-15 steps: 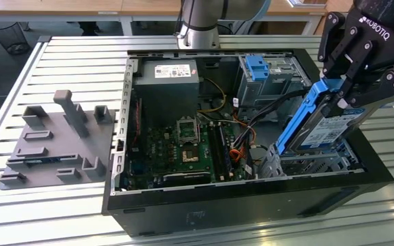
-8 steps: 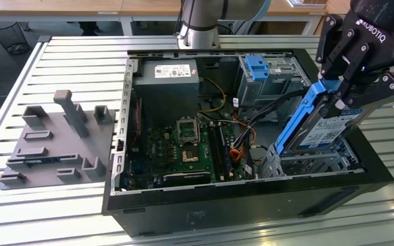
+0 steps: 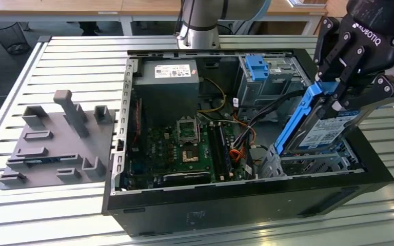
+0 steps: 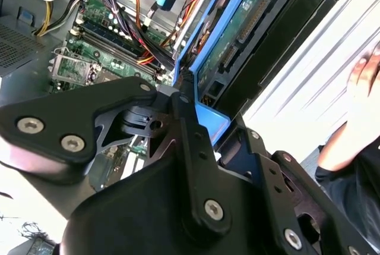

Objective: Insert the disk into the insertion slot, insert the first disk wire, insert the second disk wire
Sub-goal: 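Insert the disk into the insertion slot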

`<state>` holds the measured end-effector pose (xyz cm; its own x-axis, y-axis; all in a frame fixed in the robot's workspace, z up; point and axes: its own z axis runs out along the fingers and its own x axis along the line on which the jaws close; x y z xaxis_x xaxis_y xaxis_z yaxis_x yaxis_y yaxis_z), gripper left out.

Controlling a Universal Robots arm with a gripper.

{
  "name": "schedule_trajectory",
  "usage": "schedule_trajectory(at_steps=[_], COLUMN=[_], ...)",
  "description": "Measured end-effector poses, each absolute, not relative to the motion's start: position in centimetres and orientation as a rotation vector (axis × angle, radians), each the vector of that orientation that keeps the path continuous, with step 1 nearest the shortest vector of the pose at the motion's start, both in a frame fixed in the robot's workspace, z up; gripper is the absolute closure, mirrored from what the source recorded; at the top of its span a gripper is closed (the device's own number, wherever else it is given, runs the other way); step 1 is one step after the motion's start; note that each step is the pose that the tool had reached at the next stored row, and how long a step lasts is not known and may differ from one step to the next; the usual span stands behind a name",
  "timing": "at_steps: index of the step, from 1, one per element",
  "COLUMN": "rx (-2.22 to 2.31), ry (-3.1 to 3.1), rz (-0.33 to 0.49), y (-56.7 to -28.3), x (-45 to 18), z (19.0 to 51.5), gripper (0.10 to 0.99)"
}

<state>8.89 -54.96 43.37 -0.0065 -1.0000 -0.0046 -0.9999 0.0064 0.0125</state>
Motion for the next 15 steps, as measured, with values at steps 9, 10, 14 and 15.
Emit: schedule_trajectory(at_steps=[9,10,14,15], rx=[2.212,2.211,2.210,2.206], ry=[-2.225,-2.225,-2.227,-2.230], rz=[-0.020,-0.020,-0.020,-0.020], y=[-54.96,-54.96,-54.97,-54.96], x=[8.86,8.84,8.79,8.79], z=[43.57,43.73,43.87,43.87], gripper=[0.722,0.722,0.722,0.722])
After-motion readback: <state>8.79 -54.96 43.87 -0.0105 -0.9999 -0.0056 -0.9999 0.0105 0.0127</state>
